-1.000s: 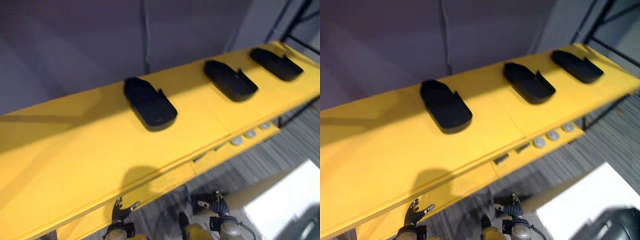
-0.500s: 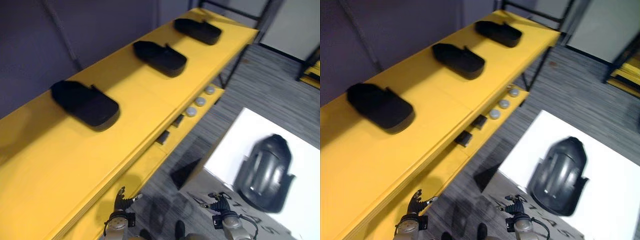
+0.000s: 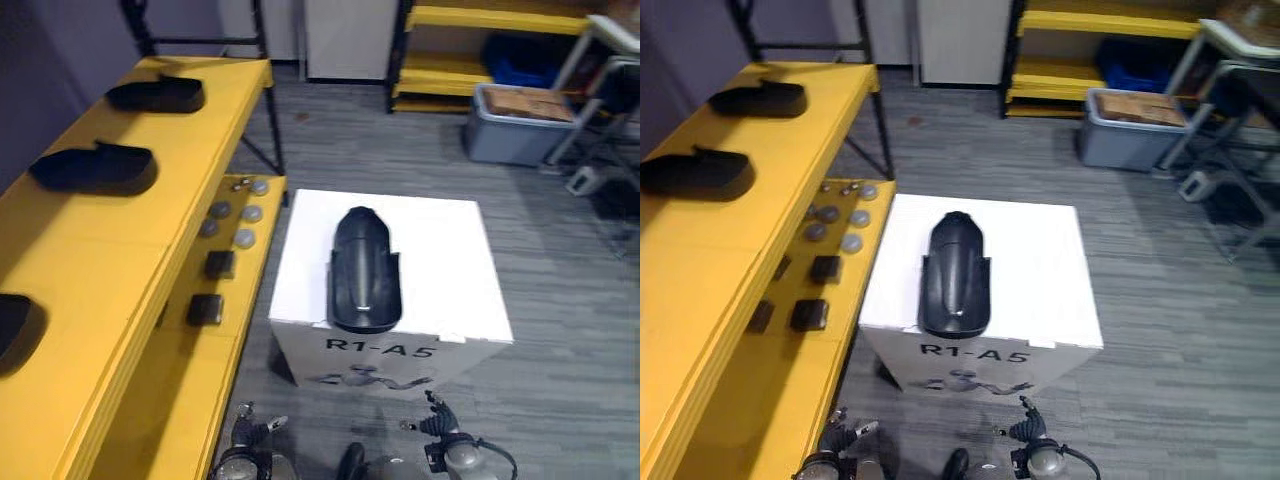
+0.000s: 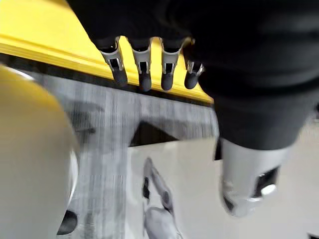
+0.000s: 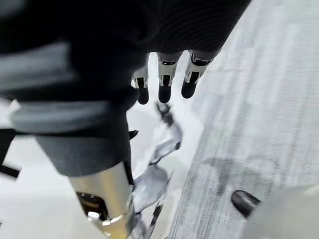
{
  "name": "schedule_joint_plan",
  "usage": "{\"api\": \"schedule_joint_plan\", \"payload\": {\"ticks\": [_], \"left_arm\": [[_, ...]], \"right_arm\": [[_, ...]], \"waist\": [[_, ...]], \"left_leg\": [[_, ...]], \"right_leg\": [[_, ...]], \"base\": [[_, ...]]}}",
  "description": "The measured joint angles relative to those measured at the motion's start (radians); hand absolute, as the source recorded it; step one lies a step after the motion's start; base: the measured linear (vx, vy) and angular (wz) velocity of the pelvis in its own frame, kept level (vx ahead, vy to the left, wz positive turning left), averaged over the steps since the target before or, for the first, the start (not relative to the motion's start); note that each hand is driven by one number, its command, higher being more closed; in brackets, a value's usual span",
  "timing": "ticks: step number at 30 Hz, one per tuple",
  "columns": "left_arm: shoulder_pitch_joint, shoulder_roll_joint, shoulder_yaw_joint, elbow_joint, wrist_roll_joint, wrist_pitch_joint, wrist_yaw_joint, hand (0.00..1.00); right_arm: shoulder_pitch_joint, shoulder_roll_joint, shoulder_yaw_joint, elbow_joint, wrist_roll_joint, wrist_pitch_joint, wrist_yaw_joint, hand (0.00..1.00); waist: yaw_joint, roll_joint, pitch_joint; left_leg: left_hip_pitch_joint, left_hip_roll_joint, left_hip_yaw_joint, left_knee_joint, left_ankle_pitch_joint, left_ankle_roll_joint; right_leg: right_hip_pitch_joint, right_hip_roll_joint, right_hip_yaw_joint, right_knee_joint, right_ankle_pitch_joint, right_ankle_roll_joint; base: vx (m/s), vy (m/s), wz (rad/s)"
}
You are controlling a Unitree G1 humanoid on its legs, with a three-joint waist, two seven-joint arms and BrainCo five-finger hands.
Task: Walk over and take plastic housings, then place them on the shelf
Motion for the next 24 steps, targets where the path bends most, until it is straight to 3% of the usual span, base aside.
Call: {"api": "schedule_joint_plan", "payload": {"ticks": [2,4,6,15,19,24], "left_arm": [[0.008,0.000,0.000,0.002,-0.001,0.000,0.001,0.00],[0.010,0.004,0.002,0.008,-0.009,0.001,0.003,0.00],[0.000,0.010,0.001,0.033,-0.011,0.002,0.003,0.00],[0.014,0.053,0.013,-0.002,-0.019,0.003,0.003,0.00],[0.046,0.053,0.024,-0.021,-0.019,0.000,-0.002,0.00],[0.102,0.041,0.021,-0.019,-0.020,0.000,-0.007,0.00]], "right_arm": [[0.022,0.003,-0.009,-0.001,0.006,-0.001,-0.003,0.00],[0.053,0.006,-0.023,-0.008,0.021,-0.001,-0.006,0.00],[0.089,0.022,-0.113,-0.031,0.051,-0.001,-0.013,0.00],[0.116,-0.015,-0.408,-0.311,0.146,-0.001,-0.042,0.00],[0.123,-0.122,-0.608,-0.562,0.141,-0.001,-0.098,0.00],[0.102,-0.224,-0.639,-0.783,0.125,-0.001,-0.126,0.00]], "waist": [[0.003,0.013,-0.009],[0.002,0.015,-0.023],[-0.018,0.009,-0.030],[-0.036,0.007,-0.055],[-0.048,0.005,-0.075],[-0.072,-0.001,-0.094]], "left_leg": [[0.029,-0.004,-0.007,-0.050,0.042,0.006],[0.055,-0.007,0.008,-0.117,0.107,0.034],[0.100,-0.029,0.021,-0.195,0.141,0.054],[0.200,-0.068,0.075,-0.250,0.151,0.062],[0.217,-0.082,0.073,-0.252,0.151,0.062],[0.221,-0.080,0.072,-0.261,0.151,0.062]], "right_leg": [[0.011,0.014,0.023,-0.041,0.007,0.011],[0.020,0.020,0.045,-0.065,0.012,0.018],[0.023,0.000,0.059,-0.061,0.022,0.032],[0.088,-0.025,0.128,-0.096,0.031,0.025],[0.114,-0.038,0.136,-0.121,0.032,0.035],[0.119,-0.035,0.138,-0.133,0.033,0.036]], "base": [[0.04,0.024,-0.75],[0.10,0.052,-0.50],[0.19,0.097,-0.08],[0.19,0.117,-0.20],[0.08,0.079,-0.03],[0.00,0.010,-0.02]]}}
